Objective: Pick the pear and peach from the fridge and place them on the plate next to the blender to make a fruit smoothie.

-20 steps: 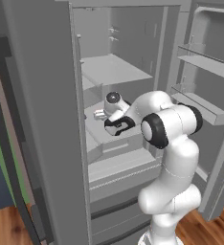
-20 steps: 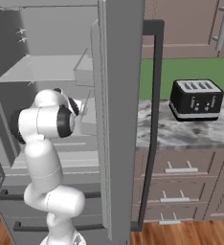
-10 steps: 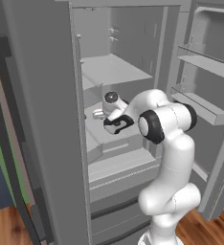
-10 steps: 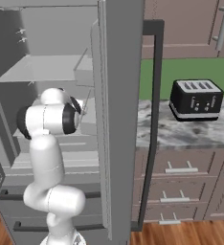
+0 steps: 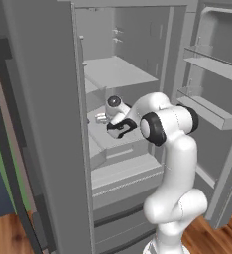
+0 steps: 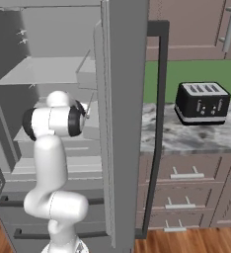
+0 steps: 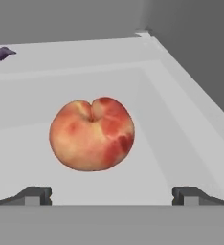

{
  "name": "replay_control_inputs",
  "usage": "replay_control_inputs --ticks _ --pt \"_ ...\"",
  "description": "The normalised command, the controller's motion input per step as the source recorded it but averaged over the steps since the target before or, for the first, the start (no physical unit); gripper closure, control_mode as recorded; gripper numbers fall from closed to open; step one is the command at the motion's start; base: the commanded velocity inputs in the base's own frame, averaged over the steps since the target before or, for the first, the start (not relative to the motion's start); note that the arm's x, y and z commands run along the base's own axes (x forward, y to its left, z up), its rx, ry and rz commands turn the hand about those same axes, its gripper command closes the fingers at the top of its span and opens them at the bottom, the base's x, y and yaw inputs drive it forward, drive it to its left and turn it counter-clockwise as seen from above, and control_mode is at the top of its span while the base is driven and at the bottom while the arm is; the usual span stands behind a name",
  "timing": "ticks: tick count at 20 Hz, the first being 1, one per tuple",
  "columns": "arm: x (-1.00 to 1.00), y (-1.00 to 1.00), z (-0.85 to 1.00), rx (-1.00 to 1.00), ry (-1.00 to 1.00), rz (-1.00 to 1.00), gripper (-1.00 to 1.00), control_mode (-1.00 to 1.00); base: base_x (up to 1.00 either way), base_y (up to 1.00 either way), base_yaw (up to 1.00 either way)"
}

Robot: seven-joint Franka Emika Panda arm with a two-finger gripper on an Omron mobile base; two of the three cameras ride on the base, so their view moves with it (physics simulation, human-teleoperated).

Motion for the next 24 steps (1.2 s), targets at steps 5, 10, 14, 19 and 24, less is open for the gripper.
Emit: replay_control_inputs --ticks 5,10,14,19,24 --pt "0.31 0.00 -0.13 0.00 0.00 0.00 -1.00 -1.00 0.00 0.00 0.00" --pt "0.28 0.06 -0.08 0.00 0.01 0.01 -1.00 -1.00 0.00 0.00 0.00" --pt "0.26 0.06 -0.08 0.00 0.01 0.01 -1.00 -1.00 0.00 0.00 0.00" --pt "0.20 0.05 -0.12 0.00 0.01 0.02 -1.00 -1.00 0.00 0.00 0.00" --pt "-0.13 -0.10 -0.49 0.00 0.00 0.02 1.00 -1.00 0.00 0.00 0.00"
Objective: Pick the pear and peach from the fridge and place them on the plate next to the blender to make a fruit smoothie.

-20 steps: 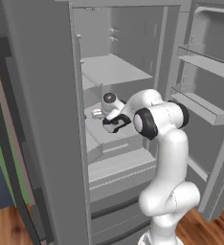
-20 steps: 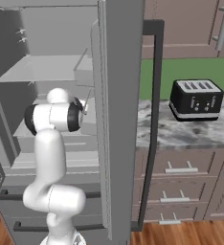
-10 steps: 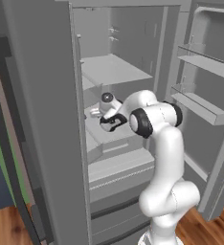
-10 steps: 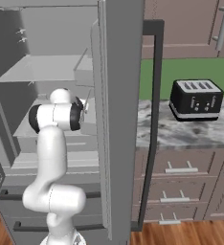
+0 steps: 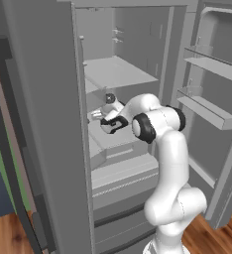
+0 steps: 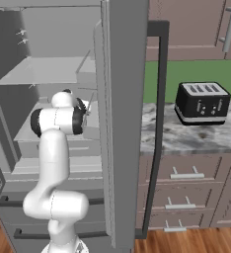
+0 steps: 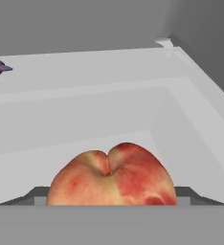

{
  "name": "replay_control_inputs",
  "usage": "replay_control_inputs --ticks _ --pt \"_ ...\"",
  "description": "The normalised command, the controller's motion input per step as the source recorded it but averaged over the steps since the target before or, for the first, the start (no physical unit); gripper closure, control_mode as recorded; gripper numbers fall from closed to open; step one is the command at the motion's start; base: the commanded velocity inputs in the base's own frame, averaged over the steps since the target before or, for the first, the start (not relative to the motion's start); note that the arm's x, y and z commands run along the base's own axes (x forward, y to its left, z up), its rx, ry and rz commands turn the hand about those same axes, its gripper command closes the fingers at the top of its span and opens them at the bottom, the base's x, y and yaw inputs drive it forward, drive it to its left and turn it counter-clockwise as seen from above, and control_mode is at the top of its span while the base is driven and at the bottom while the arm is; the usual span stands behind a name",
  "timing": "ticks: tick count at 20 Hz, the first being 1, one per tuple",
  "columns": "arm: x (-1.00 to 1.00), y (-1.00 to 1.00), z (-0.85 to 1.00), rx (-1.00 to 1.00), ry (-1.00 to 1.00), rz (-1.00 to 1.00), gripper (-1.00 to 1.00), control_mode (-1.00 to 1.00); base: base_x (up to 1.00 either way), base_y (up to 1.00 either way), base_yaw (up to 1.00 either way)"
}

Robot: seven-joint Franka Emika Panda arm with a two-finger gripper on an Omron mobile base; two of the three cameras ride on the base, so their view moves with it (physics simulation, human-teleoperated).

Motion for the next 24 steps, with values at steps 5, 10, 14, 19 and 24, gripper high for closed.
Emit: replay_control_inputs --ticks 5,10,14,19,24 --pt "-0.08 -0.11 -0.27 0.00 0.00 0.00 1.00 -1.00 0.00 0.00 0.00" --pt "-0.04 0.00 -0.01 0.00 -0.03 0.00 1.00 -1.00 0.00 0.00 0.00" --pt "-0.34 -0.02 0.00 0.00 -0.18 0.00 1.00 -1.00 0.00 0.00 0.00" --pt "-0.81 0.00 0.09 0.00 -0.36 0.00 1.00 -1.00 0.00 0.00 0.00" --pt "-1.00 0.00 0.52 0.00 -0.32 0.00 1.00 -1.00 0.00 0.00 0.00"
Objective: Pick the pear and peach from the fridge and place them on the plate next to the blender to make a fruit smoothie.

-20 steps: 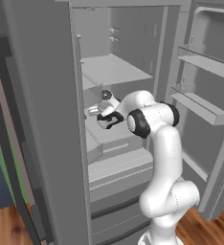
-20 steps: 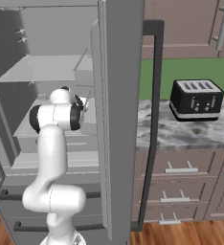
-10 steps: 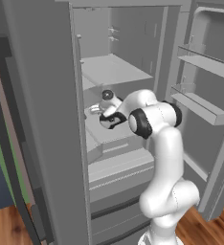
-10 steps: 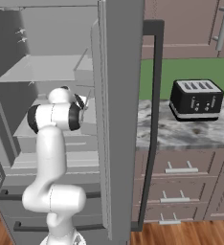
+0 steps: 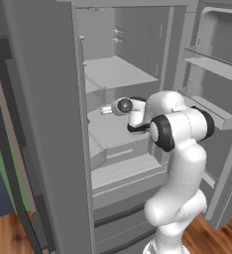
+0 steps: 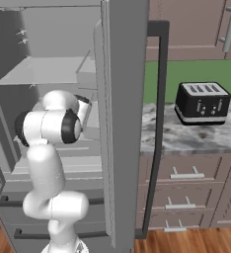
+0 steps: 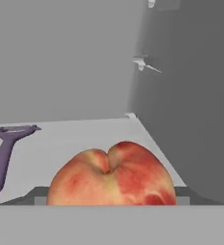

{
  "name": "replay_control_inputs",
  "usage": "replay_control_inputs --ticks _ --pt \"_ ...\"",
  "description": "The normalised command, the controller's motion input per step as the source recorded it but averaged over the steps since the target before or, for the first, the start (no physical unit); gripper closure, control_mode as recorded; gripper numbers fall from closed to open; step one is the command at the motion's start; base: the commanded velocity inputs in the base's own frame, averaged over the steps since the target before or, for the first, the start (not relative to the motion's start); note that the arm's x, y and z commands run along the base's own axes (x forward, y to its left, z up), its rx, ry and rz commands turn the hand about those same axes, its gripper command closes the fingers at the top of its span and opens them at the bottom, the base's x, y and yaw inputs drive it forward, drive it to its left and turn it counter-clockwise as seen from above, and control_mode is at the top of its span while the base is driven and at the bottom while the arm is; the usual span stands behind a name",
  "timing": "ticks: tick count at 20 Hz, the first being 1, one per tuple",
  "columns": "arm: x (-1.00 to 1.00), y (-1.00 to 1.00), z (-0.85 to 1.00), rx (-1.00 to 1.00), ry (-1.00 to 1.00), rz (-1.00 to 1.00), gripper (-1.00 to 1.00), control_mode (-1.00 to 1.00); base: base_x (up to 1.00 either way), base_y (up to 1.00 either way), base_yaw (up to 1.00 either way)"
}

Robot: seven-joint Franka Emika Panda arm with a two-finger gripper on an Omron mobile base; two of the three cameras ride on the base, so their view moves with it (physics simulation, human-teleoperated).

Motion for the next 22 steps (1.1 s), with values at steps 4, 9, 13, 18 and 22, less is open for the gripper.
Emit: replay_control_inputs --ticks 4,9,13,18,22 --pt "-1.00 0.00 0.92 -0.01 -0.13 0.00 1.00 -1.00 0.00 0.00 0.00" --pt "-1.00 0.00 0.95 0.00 -0.02 0.00 1.00 -1.00 0.00 0.00 0.00" --pt "-1.00 0.04 1.00 0.00 0.00 0.00 1.00 -1.00 0.00 0.00 0.00" --pt "-1.00 0.13 1.00 -0.02 0.10 0.00 1.00 -1.00 0.00 0.00 0.00" --pt "-1.00 0.29 1.00 -0.05 0.26 0.00 1.00 -1.00 0.00 0.00 0.00"
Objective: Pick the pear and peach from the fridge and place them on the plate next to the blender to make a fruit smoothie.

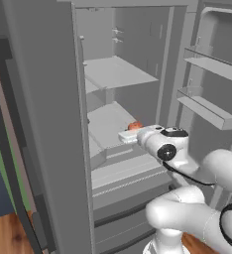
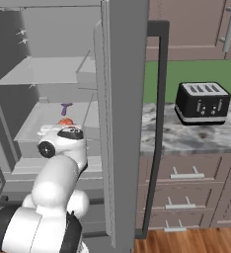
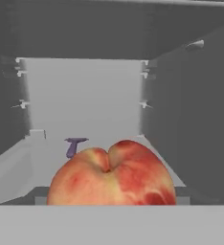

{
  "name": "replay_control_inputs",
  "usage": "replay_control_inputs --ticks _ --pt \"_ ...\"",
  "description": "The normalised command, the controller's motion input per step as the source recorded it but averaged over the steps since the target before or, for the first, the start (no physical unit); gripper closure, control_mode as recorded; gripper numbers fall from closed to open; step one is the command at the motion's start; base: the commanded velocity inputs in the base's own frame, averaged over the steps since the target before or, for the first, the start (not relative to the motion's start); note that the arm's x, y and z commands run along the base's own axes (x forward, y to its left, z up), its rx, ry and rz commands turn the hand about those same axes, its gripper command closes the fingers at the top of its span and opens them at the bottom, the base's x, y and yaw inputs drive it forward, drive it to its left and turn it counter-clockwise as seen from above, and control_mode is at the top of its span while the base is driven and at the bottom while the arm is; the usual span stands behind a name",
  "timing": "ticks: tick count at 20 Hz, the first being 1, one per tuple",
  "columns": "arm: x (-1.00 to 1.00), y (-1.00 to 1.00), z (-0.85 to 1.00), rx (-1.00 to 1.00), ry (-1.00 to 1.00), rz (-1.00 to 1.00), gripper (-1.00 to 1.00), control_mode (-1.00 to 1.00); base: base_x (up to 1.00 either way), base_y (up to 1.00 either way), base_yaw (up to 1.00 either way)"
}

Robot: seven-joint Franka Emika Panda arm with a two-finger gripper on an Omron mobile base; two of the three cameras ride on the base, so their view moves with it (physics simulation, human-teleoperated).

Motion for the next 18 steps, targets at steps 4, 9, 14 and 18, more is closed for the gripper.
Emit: replay_control_inputs --ticks 4,9,14,18 --pt "-1.00 0.37 1.00 -0.10 0.34 0.00 1.00 -1.00 0.00 0.00 0.00" --pt "-0.94 0.39 1.00 -0.18 0.35 0.00 1.00 -1.00 0.00 0.00 0.00" --pt "-0.71 0.33 1.00 -0.21 0.47 0.00 1.00 -1.00 0.00 0.00 0.00" --pt "-0.70 0.18 0.99 -0.24 0.60 0.00 1.00 -1.00 0.00 0.00 0.00"
